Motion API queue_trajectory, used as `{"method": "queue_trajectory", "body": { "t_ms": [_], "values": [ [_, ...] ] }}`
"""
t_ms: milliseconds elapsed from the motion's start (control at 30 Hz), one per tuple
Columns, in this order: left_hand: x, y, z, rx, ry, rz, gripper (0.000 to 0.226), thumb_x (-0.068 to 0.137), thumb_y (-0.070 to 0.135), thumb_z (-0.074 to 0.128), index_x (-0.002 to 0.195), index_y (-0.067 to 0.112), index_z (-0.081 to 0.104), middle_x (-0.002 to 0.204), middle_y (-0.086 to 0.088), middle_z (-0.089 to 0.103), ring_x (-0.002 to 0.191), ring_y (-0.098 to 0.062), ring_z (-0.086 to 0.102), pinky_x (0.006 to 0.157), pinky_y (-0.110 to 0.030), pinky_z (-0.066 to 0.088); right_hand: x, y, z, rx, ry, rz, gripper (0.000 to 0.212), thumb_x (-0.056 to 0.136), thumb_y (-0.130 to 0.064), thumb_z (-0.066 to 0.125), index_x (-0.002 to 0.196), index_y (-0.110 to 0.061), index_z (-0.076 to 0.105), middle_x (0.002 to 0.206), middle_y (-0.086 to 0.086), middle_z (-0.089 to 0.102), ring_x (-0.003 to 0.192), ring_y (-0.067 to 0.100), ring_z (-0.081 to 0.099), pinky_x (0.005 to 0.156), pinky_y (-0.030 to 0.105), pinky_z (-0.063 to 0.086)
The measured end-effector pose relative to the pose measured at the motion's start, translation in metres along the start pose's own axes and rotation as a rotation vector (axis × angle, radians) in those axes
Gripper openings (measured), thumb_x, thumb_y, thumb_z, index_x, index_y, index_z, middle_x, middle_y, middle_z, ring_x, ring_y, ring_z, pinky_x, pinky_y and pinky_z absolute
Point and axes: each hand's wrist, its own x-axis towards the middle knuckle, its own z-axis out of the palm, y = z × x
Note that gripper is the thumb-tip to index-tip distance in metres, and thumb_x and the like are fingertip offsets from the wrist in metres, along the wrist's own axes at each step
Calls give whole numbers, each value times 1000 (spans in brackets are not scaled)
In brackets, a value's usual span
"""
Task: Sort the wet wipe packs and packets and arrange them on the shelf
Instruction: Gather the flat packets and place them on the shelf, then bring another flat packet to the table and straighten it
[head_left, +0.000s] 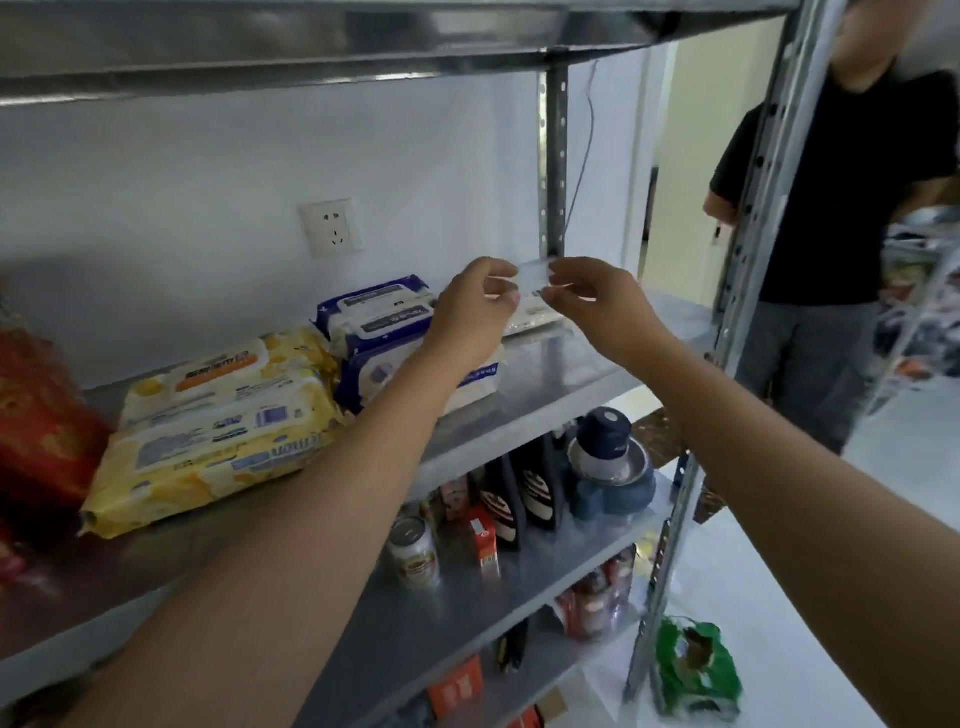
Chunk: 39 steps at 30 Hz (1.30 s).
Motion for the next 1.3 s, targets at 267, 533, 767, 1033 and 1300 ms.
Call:
{"method": "queue_trajectory", "body": {
  "t_ms": [267, 533, 767, 1033, 1300],
  "values": [
    [-112, 31, 3, -126, -190, 308, 24, 97, 17, 57, 120, 25, 58, 108, 11, 65, 95, 0, 61, 80, -11, 50, -145, -30, -24, 64, 312, 116, 36, 95, -23, 64, 127, -7, 62, 115, 4, 69, 102, 17, 69, 85, 28, 59],
    [-203, 80, 45, -395, -624, 213, 14, 98, 15, 56, 109, 22, 61, 106, -3, 71, 96, -15, 69, 87, -32, 57, -291, -62, -74, -85, 480, 288, 31, 94, -22, 65, 125, -18, 60, 106, -3, 69, 101, 19, 67, 92, 45, 56],
    [-306, 157, 111, -487, -1043, 268, 10, 98, 14, 56, 103, 21, 62, 95, 3, 72, 85, -12, 69, 81, -31, 55, -446, -83, -140, -144, 742, 468, 37, 94, -19, 65, 129, -11, 59, 115, 7, 69, 101, 20, 69, 87, 41, 59],
    [-469, 259, 153, -567, -1330, 435, 17, 99, 18, 55, 114, 17, 63, 104, 1, 73, 93, -12, 70, 84, -27, 56, -630, -133, -203, -294, 1012, 596, 35, 95, -22, 64, 129, -13, 59, 116, 4, 68, 102, 17, 69, 87, 36, 59],
    [-669, 344, 161, -611, -1587, 509, 16, 99, 12, 53, 111, 18, 63, 102, 2, 73, 91, -11, 71, 81, -25, 57, -827, -196, -224, -289, 1338, 651, 31, 95, -23, 64, 125, -13, 61, 113, 4, 70, 101, 16, 70, 85, 31, 59]
  ]
}}
